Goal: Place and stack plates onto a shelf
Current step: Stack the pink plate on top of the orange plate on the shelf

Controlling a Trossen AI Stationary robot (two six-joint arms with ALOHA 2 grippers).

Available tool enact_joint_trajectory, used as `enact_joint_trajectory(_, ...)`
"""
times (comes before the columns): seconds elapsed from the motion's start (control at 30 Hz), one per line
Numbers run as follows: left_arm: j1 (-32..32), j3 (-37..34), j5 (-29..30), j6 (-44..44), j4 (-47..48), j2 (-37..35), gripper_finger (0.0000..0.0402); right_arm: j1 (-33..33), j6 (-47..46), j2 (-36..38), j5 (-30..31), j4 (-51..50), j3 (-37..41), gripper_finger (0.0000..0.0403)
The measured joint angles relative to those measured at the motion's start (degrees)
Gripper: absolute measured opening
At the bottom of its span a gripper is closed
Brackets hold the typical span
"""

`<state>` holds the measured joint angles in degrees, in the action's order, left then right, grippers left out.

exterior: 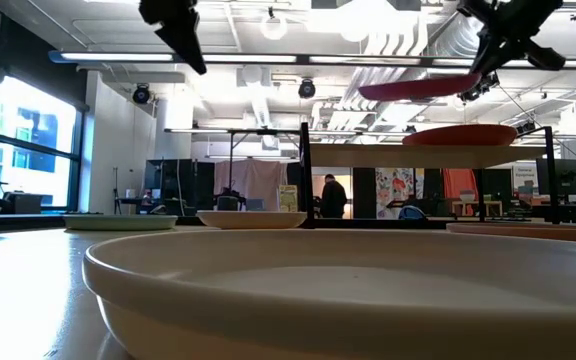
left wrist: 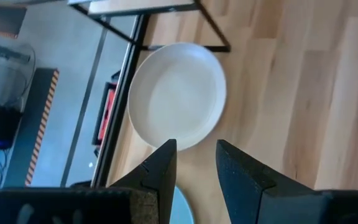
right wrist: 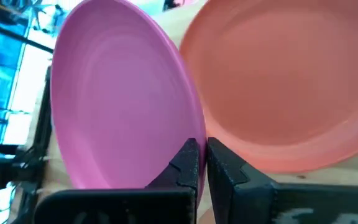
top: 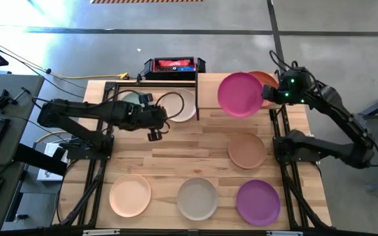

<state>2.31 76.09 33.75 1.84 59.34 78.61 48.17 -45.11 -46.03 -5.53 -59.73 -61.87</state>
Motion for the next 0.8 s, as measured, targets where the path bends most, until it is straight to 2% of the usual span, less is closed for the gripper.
enact_joint_trajectory(0.2, -3.6, 0.0, -1.6, 0.0, 2.1, 0.0, 0.0101, 8.3, 4.2, -1.0, -4.1, -1.0, 0.0, 0.0000)
enact_joint_trajectory(0.43, -6.6, 0.0, -1.7, 0.0, 4.4, 0.0, 0.0101, 13.3, 5.0, -1.3, -4.4, -3.7, 0.0, 0.0000)
enact_joint_trajectory(0.8, -9.3, 0.0, -1.6, -8.0, 4.0, 0.0, 0.0101, 17.9, -2.0, -0.4, -3.8, -6.9, 0.0, 0.0000)
